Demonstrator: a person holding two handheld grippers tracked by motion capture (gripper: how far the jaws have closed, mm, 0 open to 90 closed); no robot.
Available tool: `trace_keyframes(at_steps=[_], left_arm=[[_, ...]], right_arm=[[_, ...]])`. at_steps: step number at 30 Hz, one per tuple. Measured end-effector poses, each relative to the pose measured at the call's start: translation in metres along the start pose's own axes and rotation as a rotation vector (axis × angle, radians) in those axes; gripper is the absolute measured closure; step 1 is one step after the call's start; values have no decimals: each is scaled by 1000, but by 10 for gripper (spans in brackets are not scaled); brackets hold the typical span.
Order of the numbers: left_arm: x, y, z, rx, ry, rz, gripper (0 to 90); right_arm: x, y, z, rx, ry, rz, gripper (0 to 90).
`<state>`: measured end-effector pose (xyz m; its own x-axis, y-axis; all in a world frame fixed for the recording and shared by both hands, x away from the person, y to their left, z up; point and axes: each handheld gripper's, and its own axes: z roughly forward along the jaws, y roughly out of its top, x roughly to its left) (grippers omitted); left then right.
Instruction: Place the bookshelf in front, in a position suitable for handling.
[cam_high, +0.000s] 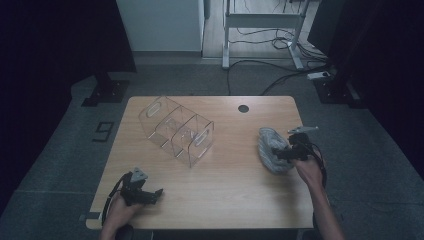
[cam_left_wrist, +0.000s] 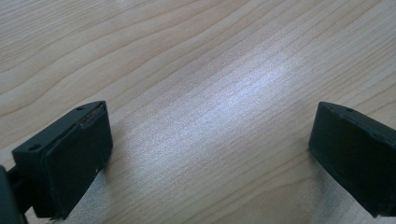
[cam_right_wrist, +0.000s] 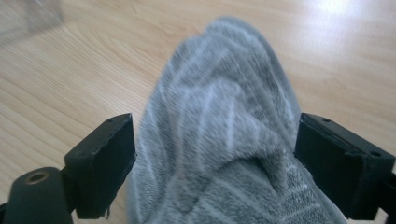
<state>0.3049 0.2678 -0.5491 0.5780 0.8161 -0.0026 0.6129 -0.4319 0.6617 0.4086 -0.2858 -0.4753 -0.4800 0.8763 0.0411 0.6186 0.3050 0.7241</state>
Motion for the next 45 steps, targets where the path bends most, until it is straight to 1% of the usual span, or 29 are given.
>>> trace_keyframes(at_steps=[2, 3, 4, 8, 11, 13, 15, 21, 29, 30, 32, 33, 34, 37, 38, 39, 43, 44, 45], left_arm=[[0, 0, 0, 0, 0, 0, 0], [0, 0, 0, 0, 0, 0, 0], [0, 0, 0, 0, 0, 1, 0], [0, 0, 0, 0, -2, 0, 0], [0, 0, 0, 1, -2, 1, 0], [0, 0, 0, 1, -3, 1, 0], [0, 0, 0, 1, -3, 1, 0], [0, 0, 0, 1, -3, 2, 0], [0, 0, 0, 2, -5, 4, 0], [0, 0, 0, 2, -5, 4, 0], [0, 0, 0, 3, -6, 5, 0], [0, 0, 0, 3, -5, 4, 0], [0, 0, 0, 3, -6, 4, 0], [0, 0, 0, 3, -7, 5, 0], [0, 0, 0, 3, -7, 5, 0], [0, 0, 0, 3, -6, 6, 0], [0, 0, 0, 3, -7, 7, 0], [0, 0, 0, 3, -7, 7, 0], [0, 0, 0, 3, -7, 7, 0]], right_arm=[[5, 4, -3, -5, 13, -12, 53], [5, 4, -3, -5, 13, -12, 53], [10, 7, -5, -11, 22, -24, 37], [21, 14, -7, -24, 40, -49, 0], [29, 19, -6, -28, 61, -70, 0], [36, 23, -5, -26, 72, -93, 0], [43, 26, -3, -28, 89, -102, 0], [68, 37, 4, -39, 145, -143, 0], [101, 50, 16, -39, 210, -164, 0], [101, 50, 16, -39, 210, -164, 0], [109, 53, 18, -39, 226, -174, 0], [118, 56, 21, -41, 240, -185, 0], [122, 58, 22, -45, 246, -191, 0], [134, 62, 26, -37, 261, -205, 0], [134, 62, 26, -37, 261, -205, 0], [141, 65, 29, -36, 271, -206, 0], [156, 69, 35, -27, 283, -207, 0], [156, 69, 35, -27, 283, -207, 0], [163, 71, 38, -29, 288, -207, 0]])
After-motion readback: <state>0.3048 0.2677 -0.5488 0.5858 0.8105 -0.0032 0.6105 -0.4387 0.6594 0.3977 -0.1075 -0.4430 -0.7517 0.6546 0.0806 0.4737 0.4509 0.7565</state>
